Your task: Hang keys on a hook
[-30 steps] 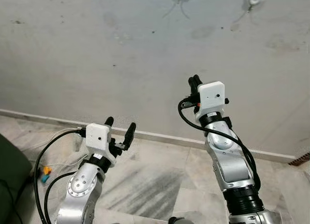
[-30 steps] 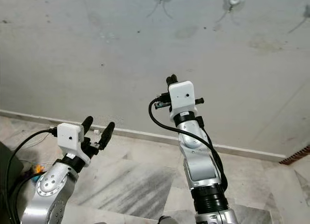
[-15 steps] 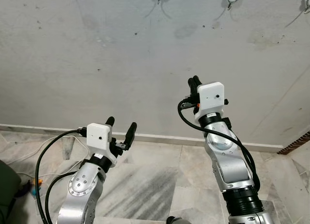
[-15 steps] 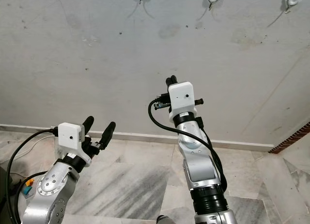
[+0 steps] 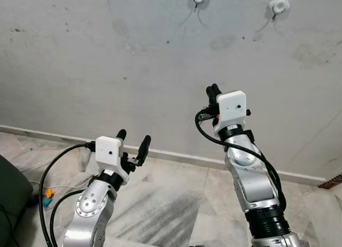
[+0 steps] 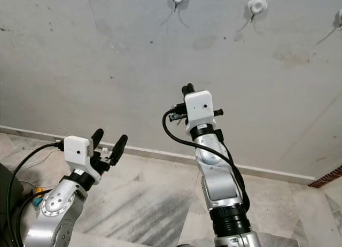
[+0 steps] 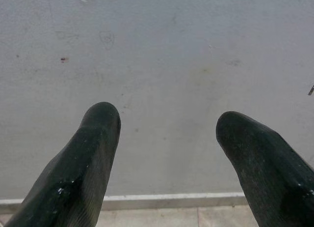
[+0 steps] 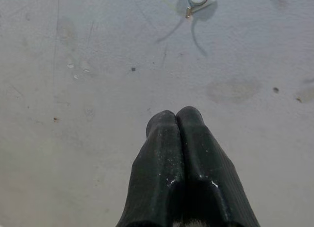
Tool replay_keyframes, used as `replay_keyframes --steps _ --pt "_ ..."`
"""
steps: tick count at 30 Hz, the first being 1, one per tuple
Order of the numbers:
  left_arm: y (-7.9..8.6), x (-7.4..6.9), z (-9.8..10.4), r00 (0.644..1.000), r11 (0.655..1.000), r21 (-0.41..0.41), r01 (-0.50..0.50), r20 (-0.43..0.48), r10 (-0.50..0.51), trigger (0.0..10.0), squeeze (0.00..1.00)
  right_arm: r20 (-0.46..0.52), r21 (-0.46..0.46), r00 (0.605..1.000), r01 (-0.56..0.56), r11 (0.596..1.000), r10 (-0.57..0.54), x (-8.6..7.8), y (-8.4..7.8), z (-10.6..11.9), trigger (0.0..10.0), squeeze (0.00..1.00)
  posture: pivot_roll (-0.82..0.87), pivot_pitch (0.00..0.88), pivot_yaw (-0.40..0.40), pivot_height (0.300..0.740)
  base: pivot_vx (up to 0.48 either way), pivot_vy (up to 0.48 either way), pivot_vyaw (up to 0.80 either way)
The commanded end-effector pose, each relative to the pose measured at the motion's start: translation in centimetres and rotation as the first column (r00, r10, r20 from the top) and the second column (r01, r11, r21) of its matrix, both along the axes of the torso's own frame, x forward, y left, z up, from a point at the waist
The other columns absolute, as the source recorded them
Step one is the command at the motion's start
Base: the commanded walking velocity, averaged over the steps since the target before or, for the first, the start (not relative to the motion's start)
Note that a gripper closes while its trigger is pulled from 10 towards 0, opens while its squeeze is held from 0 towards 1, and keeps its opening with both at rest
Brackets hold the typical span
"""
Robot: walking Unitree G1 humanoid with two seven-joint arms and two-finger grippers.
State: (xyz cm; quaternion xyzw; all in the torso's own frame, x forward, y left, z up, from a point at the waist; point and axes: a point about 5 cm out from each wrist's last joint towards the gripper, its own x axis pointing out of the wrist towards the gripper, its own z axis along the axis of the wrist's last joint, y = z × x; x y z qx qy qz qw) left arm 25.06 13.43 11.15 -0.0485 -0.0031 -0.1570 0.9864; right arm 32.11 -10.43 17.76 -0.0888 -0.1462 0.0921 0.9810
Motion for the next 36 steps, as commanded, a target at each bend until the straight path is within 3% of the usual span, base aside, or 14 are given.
replay_keyframes --steps 1,24,36 --pt "0.16 -0.17 0.1 1.0 1.0 0.005 0.005 0.0 -0.005 10.0 0.0 0.026 -0.001 1.0 -0.018 1.0 0.018 -0.22 0.26 0.5 10.0 0.0 0.03 0.149 0.006 0.74 0.364 0.0 0.0" --pt "0.19 -0.13 0.03 1.0 1.0 0.014 0.01 -0.005 -0.01 10.0 0.0 0.03 0.0 0.999 -0.024 1.0 0.024 -0.42 0.3 0.37 10.0 0.0 0.03 0.148 0.013 0.74 0.354 0.0 0.0" --pt "1.03 -0.7 -0.85 1.0 0.999 0.038 -0.018 -0.022 0.019 10.0 0.0 0.032 0.0 0.998 -0.054 0.999 0.054 -0.69 0.69 0.29 10.0 0.0 0.04 0.155 0.005 0.74 0.0 0.0 0.0"
